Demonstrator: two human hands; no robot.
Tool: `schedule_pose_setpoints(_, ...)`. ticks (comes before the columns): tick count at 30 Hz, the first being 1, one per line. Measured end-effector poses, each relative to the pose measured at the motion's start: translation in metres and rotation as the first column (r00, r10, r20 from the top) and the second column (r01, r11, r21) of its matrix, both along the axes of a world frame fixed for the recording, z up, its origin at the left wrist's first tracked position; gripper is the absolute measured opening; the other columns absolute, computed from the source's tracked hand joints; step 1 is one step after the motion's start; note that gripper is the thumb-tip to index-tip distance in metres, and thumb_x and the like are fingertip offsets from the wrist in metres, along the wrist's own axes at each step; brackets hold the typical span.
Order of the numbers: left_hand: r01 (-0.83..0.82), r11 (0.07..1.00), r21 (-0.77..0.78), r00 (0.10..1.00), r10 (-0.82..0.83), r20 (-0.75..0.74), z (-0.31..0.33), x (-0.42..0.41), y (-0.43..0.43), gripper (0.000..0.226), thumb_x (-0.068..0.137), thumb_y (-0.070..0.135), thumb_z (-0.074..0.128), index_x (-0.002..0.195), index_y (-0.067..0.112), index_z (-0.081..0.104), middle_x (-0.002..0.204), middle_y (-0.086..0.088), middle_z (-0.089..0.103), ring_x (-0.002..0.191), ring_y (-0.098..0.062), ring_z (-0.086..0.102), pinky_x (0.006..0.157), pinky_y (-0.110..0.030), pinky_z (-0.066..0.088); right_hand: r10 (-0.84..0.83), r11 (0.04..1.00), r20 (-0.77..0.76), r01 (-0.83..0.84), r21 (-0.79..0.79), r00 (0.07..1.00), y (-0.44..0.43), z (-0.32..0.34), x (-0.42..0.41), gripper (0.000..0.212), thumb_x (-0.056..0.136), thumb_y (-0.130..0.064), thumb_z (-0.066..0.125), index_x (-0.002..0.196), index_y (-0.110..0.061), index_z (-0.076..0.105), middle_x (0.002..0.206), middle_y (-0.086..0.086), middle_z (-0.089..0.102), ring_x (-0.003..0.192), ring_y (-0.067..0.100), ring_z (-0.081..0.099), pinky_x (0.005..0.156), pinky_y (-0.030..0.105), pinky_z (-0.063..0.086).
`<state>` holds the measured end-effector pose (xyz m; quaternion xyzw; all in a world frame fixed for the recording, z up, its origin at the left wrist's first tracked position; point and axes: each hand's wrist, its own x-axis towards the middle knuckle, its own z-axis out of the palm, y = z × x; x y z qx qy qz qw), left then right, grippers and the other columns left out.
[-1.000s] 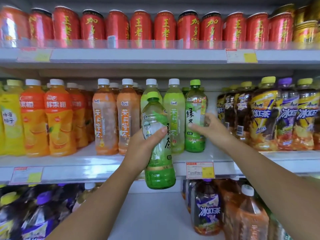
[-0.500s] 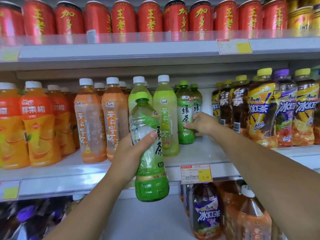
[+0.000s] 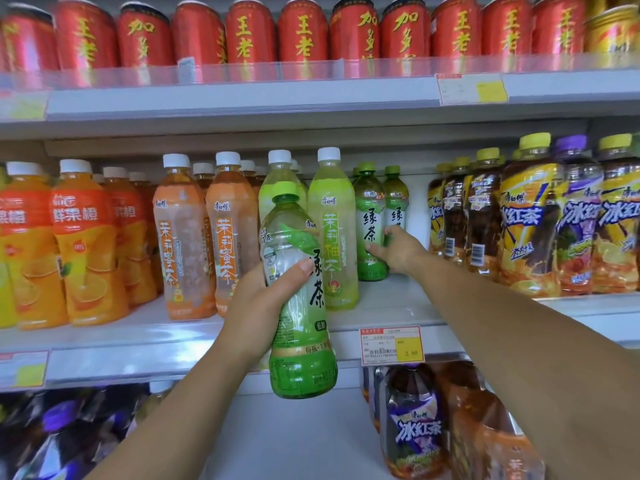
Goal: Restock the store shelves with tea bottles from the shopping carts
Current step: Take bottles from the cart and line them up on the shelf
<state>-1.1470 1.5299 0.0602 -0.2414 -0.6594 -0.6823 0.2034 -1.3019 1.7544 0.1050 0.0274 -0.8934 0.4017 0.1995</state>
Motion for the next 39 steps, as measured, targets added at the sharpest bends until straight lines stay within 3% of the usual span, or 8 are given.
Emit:
schedule_pose_setpoints(7,-0.026,1.000,-0.017,0.999,0.027,0.024,0.003,0.007,0.002,0.038,0.074,0.046,0.065,0.103,0.023,0.073,0.095,-0.002,0.077,0.088,-0.020,0.074,0.080,-0.039,0.055,-0.029,0.997,0.000,0.029,0.068,1.000,-0.005,0.005,0.033,0.073,0.092,-0.042,0.059,0.148,-0.009,0.026,0.126,0.015,0.056,0.113,0.027,0.055,0.089,0.030,0.043)
schedule_pose_setpoints(9,-0.035,0.999,-0.022,0.999,0.035,0.039,0.004,0.008,0.001,0.035,0.076,0.045,0.066,0.101,0.022,0.073,0.094,-0.003,0.077,0.087,-0.023,0.074,0.081,-0.041,0.056,-0.008,1.000,-0.121,0.005,-0.025,0.993,-0.002,0.006,0.059,0.061,0.091,-0.041,0.060,0.141,-0.013,0.039,0.100,0.008,0.064,0.088,0.018,0.059,0.075,0.027,0.045)
schedule_pose_setpoints(14,-0.035,0.995,-0.095,0.996,0.043,0.076,0.011,0.022,0.006,0.016,0.087,0.036,0.069,0.099,0.026,0.072,0.095,0.002,0.077,0.089,-0.018,0.073,0.080,-0.035,0.057,0.304,0.910,-0.224,-0.352,-0.218,0.926,0.000,-0.014,0.142,0.012,0.088,-0.037,0.066,0.098,-0.032,0.062,0.103,0.000,0.070,0.094,0.016,0.069,0.094,0.045,0.053)
schedule_pose_setpoints(18,0.007,0.991,-0.135,1.000,-0.004,0.023,0.020,0.035,0.017,0.052,0.067,0.057,0.071,0.111,0.029,0.069,0.104,0.004,0.076,0.100,-0.018,0.071,0.090,-0.041,0.054,0.526,0.832,-0.030,-0.521,-0.192,0.850,-0.021,-0.025,0.203,0.059,0.070,-0.056,0.067,0.124,-0.035,0.055,0.116,-0.015,0.064,0.107,0.005,0.064,0.100,0.033,0.049)
schedule_pose_setpoints(21,0.069,0.976,-0.204,0.998,-0.070,0.003,0.026,0.042,0.028,0.052,0.074,0.062,0.064,0.111,0.026,0.068,0.101,0.009,0.075,0.096,-0.010,0.071,0.086,-0.032,0.054,0.664,0.679,-0.063,-0.636,-0.366,0.745,-0.031,-0.029,0.220,0.050,0.078,-0.036,0.069,0.126,-0.027,0.057,0.117,-0.005,0.069,0.110,0.011,0.065,0.097,0.032,0.051)
schedule_pose_setpoints(24,-0.012,0.962,-0.273,0.999,0.004,-0.031,0.035,0.049,0.035,0.028,0.087,0.056,0.058,0.096,0.030,0.063,0.083,0.023,0.071,0.078,0.009,0.065,0.062,-0.007,0.045,0.623,0.668,-0.166,-0.630,-0.397,0.765,-0.027,-0.025,0.225,0.039,0.087,-0.015,0.066,0.124,-0.023,0.059,0.113,0.000,0.072,0.104,0.014,0.068,0.084,0.027,0.055)
schedule_pose_setpoints(31,-0.371,0.772,-0.516,0.925,0.258,-0.279,0.010,0.010,0.006,0.042,0.087,0.061,0.055,0.114,0.032,0.068,0.105,0.010,0.065,0.096,-0.004,0.060,0.086,-0.029,0.051,0.338,0.791,-0.349,-0.464,-0.398,0.874,0.000,-0.010,0.208,0.040,0.082,-0.004,0.071,0.108,-0.028,0.051,0.096,-0.019,0.065,0.075,-0.017,0.063,0.061,0.005,0.048)
schedule_pose_setpoints(39,-0.687,0.493,-0.533,0.723,0.390,-0.571,-0.019,-0.014,0.006,0.043,0.071,0.076,0.057,0.079,0.038,0.075,0.078,0.019,0.061,0.071,0.000,0.052,0.056,-0.015,0.034,0.227,0.889,-0.373,-0.348,-0.298,0.900,0.027,0.007,0.156,0.054,0.077,-0.004,0.076,0.120,-0.018,0.047,0.113,-0.003,0.064,0.104,0.010,0.062,0.089,0.029,0.052)
